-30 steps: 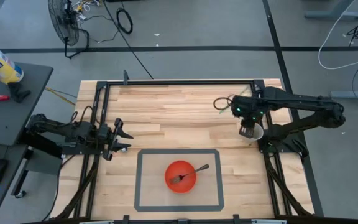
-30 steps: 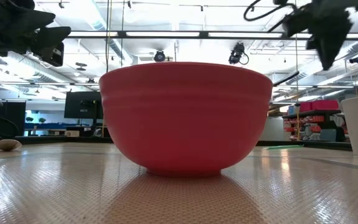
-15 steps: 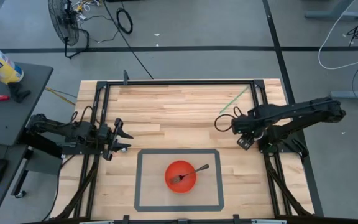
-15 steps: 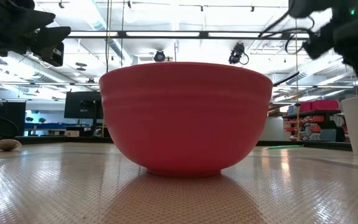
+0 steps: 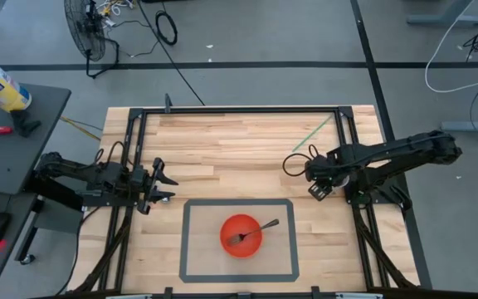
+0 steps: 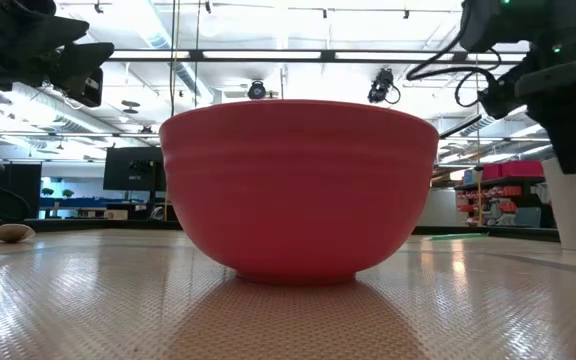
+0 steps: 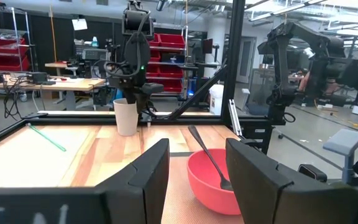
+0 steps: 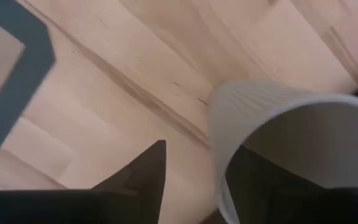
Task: Pick & Place Utensil
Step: Put the white cup on the gray mat to the top right of the orange bowl
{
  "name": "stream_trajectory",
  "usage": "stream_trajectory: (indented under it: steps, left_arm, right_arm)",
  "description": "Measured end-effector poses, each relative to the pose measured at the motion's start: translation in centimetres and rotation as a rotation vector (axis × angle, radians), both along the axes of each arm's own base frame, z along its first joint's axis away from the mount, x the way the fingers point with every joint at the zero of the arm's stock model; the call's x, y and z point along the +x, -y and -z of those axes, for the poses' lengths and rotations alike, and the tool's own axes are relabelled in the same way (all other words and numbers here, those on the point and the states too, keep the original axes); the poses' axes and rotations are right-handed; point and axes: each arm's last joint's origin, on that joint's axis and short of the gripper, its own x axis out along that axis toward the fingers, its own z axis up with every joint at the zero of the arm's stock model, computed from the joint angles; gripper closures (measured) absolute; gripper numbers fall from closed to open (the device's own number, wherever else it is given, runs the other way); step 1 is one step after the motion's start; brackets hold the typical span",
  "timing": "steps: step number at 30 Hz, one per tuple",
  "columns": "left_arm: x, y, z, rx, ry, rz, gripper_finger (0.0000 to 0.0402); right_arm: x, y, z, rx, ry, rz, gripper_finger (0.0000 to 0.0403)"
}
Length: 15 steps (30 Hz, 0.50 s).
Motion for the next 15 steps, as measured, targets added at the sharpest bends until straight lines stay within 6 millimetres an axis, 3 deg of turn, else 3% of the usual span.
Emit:
stream_trajectory:
  steps: [15]
  left_arm:
    - [0.0, 0.0, 0.0, 0.000, 0.000, 0.000, 0.0239]
  right_arm:
    - [3.3, -0.8, -0.6, 0.102, 0.352, -0.169, 0.0260]
